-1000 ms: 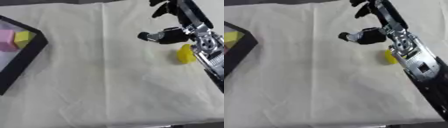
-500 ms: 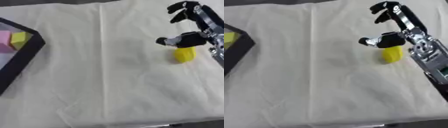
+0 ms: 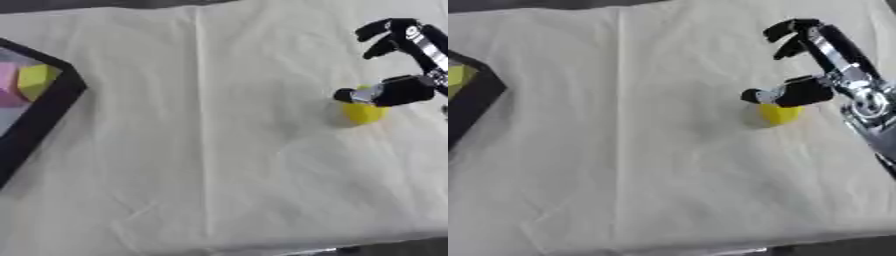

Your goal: Pick up the objects with one hand, pass them to the other hand, and then place them into the box on the other side of the table.

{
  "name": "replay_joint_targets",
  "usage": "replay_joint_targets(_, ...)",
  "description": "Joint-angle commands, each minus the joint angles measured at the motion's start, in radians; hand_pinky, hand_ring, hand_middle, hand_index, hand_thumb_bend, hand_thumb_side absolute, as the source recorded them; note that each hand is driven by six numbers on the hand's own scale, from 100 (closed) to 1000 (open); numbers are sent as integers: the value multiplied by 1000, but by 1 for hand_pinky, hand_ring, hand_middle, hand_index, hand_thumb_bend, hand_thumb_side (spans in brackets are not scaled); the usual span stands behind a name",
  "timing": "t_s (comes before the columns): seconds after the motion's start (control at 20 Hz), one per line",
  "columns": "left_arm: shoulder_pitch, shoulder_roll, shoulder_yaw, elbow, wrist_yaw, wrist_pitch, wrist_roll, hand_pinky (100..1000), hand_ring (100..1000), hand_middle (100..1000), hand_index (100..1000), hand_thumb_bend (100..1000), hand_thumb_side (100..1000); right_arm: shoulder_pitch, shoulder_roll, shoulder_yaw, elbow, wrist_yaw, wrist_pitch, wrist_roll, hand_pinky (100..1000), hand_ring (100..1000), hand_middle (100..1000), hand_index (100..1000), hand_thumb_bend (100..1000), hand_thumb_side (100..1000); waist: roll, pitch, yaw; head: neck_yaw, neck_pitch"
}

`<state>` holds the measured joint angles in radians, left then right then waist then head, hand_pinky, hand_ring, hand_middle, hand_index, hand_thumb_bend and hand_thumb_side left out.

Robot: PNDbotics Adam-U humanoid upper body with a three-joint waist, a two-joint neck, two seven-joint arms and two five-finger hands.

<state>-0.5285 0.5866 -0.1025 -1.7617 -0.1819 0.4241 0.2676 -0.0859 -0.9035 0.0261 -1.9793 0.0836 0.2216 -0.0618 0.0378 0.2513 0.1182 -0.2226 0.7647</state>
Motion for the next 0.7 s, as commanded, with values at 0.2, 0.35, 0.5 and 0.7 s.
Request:
replay_joint_targets(0.2,-12,26,10,-14,-3,-2,13,803,657,594,758,100,530,48,-60,-51,-21,52,30,48,747,687,759,811,784,190,-9,-9,-2,-5,-4)
replay_joint_targets(0.35,-12,28,10,-17,-3,-1,15,803,656,593,757,100,529,68,-63,-65,-21,79,52,61,751,694,759,811,780,187,-6,-8,-2,-7,-5)
replay_joint_targets(0.5,-11,28,9,-19,-2,-2,17,803,655,593,757,100,529,77,-63,-71,-21,106,74,67,756,699,760,811,771,179,-5,-8,-2,-8,-4)
replay_joint_targets(0.7,-10,28,8,-21,-1,-3,17,803,655,592,756,100,528,79,-63,-68,-21,139,115,78,761,706,760,813,764,171,-2,-8,-1,-8,-7)
